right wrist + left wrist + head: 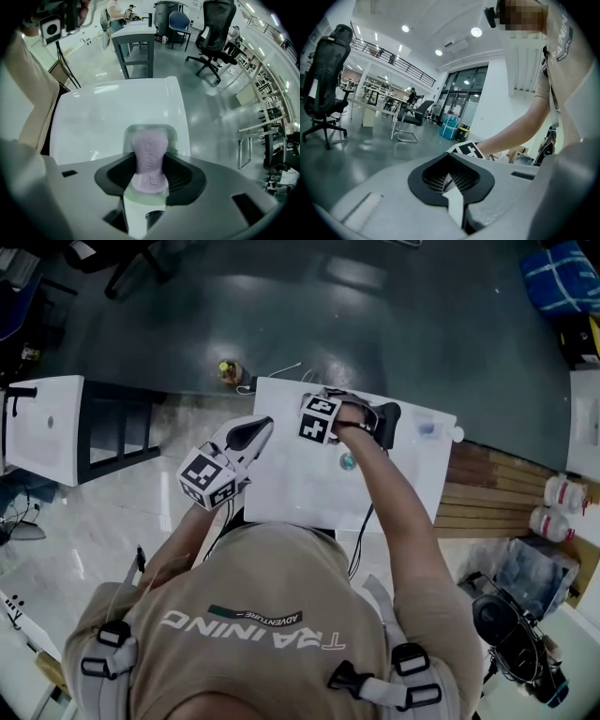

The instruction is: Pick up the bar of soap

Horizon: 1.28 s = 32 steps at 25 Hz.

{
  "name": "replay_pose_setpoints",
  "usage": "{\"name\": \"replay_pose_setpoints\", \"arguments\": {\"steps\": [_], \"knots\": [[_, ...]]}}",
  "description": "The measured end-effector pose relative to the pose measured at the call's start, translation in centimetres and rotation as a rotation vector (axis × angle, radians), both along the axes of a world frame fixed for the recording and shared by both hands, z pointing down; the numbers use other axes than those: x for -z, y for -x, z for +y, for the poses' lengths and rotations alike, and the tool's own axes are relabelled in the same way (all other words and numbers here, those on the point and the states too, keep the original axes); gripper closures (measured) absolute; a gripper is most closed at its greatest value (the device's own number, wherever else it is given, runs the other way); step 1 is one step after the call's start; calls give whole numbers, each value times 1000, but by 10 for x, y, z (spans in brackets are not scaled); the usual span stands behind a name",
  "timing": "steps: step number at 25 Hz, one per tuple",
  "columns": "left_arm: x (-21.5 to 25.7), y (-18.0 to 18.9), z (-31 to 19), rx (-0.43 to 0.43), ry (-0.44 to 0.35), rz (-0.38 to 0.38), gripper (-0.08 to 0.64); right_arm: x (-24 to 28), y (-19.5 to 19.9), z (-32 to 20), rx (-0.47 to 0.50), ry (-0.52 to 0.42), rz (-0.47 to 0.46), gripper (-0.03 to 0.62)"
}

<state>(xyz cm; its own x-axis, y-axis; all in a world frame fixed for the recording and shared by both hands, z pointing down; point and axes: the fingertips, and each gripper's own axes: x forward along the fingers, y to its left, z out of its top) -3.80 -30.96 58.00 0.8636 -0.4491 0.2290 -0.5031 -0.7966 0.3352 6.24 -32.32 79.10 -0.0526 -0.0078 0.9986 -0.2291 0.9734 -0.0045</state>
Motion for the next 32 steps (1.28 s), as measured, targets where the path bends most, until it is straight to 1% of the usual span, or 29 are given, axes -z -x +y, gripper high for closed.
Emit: {"name": "replay_pose_setpoints", "arguments": {"steps": [2,7,12,15,19,22,27,32], "knots": [[1,-1,3,-3,-1,1,560,-1,-1,-2,-2,-2,17,402],[10,-2,10,17,-26,5,560,-1,-6,-2,-20,-40,-3,405],[24,6,14,37,-55,14,560,4,-12,-3,-32,-70,7,408],[27,16,19,52,-62,12,560,15,-11,-1,-76,-81,-22,408],[30,24,26,76,-60,19,560,34,0,-3,-202,-97,-132,410],[36,24,31,74,-65,23,560,50,4,-11,-290,-165,-206,410],[46,25,32,83,-87,21,560,85,12,-22,-460,-241,-397,410],[60,26,30,93,-115,21,560,122,6,-24,-554,-365,-507,411]]}}
